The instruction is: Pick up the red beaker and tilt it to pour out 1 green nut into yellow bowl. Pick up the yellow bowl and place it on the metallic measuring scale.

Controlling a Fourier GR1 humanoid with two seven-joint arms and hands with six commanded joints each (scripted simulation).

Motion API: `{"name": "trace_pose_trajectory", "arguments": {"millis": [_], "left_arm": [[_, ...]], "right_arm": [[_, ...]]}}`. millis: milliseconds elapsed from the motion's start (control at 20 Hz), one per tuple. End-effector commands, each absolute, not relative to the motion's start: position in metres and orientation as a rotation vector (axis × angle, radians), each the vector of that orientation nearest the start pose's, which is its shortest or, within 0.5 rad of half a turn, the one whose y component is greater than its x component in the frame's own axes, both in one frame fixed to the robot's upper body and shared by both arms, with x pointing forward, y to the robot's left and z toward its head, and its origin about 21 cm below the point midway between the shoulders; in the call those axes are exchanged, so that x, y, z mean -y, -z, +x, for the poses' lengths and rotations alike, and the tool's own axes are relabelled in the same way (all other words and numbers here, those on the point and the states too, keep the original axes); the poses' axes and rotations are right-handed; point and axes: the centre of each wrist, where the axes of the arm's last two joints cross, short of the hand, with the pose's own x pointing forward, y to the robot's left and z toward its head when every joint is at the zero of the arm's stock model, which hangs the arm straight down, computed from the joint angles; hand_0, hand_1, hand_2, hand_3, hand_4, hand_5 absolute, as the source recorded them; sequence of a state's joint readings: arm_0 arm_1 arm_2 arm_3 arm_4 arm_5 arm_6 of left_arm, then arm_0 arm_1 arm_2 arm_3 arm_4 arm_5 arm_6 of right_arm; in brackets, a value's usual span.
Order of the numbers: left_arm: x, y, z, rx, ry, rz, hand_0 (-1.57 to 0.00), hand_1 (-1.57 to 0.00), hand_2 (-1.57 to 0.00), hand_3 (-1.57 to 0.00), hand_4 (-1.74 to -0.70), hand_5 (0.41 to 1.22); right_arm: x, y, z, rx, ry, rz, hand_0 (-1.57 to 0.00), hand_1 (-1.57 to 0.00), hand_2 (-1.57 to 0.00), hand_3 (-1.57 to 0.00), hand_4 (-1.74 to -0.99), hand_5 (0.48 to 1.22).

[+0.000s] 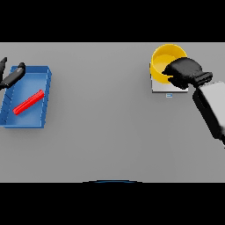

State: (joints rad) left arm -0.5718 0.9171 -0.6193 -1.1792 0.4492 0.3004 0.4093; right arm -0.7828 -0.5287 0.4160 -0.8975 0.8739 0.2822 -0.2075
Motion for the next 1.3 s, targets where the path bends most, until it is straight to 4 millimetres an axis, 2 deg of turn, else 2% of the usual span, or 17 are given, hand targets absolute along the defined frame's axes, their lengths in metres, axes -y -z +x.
{"name": "trace_pose_trajectory", "arguments": {"millis": [0,350,500,600,650,700,800,900,1050,1250], "left_arm": [[-0.339,-0.109,0.346,1.107,0.402,0.601,0.0,0.0,0.0,0.0,-0.72,0.717],[-0.343,-0.107,0.34,1.097,0.402,0.6,0.0,0.0,0.0,0.0,-0.73,0.714],[-0.341,-0.104,0.34,1.088,0.403,0.596,0.0,0.0,0.0,0.0,-0.73,0.712],[-0.34,-0.104,0.342,1.081,0.405,0.599,0.0,0.0,0.0,0.0,-0.73,0.715],[-0.341,-0.105,0.343,1.083,0.399,0.598,0.0,0.0,0.0,0.0,-0.73,0.717],[-0.337,-0.106,0.344,1.084,0.399,0.595,0.0,0.0,0.0,0.0,-0.73,0.72],[-0.337,-0.103,0.345,1.093,0.406,0.594,0.0,0.0,0.0,0.0,-0.73,0.728],[-0.339,-0.105,0.346,1.095,0.4,0.596,0.0,0.0,0.0,0.0,-0.73,0.723],[-0.34,-0.103,0.347,1.088,0.4,0.598,0.0,0.0,0.0,0.0,-0.72,0.708],[-0.341,-0.105,0.346,1.093,0.398,0.592,0.0,0.0,0.0,0.0,-0.72,0.699]], "right_arm": [[0.259,-0.096,0.416,1.181,-1.718,-0.762,-1.57,-1.57,-1.47,-1.24,-1.741,1.221],[0.269,-0.078,0.427,1.134,-1.648,-0.703,-1.55,-1.57,-1.39,-1.41,-1.741,1.221],[0.272,-0.071,0.426,1.106,-1.635,-0.682,-1.42,-1.57,-1.36,-1.49,-1.741,1.221],[0.27,-0.074,0.428,1.09,-1.645,-0.675,-1.4,-1.57,-1.39,-1.36,-1.741,1.221],[0.269,-0.075,0.429,1.094,-1.636,-0.664,-1.33,-1.46,-1.42,-1.2,-1.741,1.221],[0.274,-0.074,0.428,1.105,-1.631,-0.645,-1.13,-1.32,-1.33,-1.06,-1.701,1.221],[0.278,-0.076,0.429,1.092,-1.609,-0.637,-0.72,-0.98,-1.04,-0.83,-1.619,1.072],[0.277,-0.076,0.431,1.057,-1.613,-0.646,-0.46,-0.7,-0.8,-0.67,-1.563,0.971],[0.276,-0.073,0.43,1.054,-1.654,-0.645,-0.24,-0.38,-0.52,-0.53,-1.501,0.877],[0.281,-0.074,0.43,1.035,-1.664,-0.655,-0.1,-0.16,-0.25,-0.38,-1.442,0.814]]}}
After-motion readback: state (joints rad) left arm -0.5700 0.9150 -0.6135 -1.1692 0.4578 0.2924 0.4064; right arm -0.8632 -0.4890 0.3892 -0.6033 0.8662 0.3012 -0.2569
